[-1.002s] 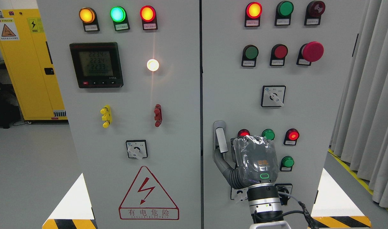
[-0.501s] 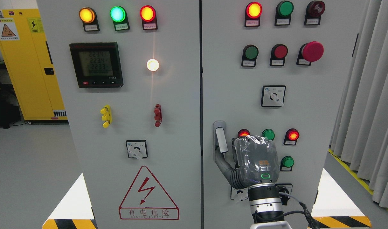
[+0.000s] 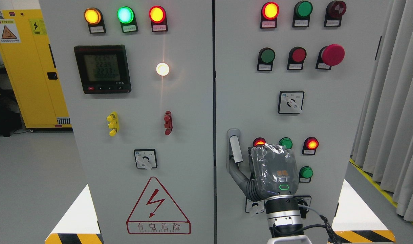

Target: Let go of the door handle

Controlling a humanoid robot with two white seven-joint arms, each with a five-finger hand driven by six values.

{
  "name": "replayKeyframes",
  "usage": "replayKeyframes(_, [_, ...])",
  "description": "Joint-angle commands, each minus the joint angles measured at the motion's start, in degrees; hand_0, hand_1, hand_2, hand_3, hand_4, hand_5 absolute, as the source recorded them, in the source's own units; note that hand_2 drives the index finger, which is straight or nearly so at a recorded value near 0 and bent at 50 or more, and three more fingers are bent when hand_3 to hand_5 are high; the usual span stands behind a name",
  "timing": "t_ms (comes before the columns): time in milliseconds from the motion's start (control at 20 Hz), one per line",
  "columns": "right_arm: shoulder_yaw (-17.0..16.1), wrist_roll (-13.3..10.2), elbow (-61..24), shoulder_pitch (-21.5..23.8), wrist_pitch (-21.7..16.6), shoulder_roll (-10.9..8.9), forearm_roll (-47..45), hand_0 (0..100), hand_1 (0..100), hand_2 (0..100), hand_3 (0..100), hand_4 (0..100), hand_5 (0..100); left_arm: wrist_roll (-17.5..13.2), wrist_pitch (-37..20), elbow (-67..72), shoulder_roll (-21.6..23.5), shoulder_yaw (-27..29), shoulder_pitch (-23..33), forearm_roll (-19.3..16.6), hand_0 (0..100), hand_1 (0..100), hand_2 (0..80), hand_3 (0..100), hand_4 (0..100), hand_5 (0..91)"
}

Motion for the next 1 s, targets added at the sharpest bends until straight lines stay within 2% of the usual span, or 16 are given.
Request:
replayKeyframes(0, [-0.27,-0.22,-0.12,0.00,-0.01,0.01,-0.02,46,41,96,100,100,100,-0.02,0.01,-0.70,0.00,0.00,0.00,0.00,12,56,0.0,0,0,0.0])
replayKeyframes(351, [-0.27,-0.23,-0.12,0.09,0.08,-0.08,-0.02,51,42,96,100,100,100,-0.02,0.01,-0.70,0.00,0.00,0.00,0.00,12,56,0.0,0,0,0.0])
replayKeyframes(952, [-0.27,-0.22,-0.91,0.61,-0.01,-0.43,-0.02,53,45,96,100,100,100,-0.02,0.01,-0.70,0.00,0.00,0.00,0.00,12,56,0.0,0,0,0.0])
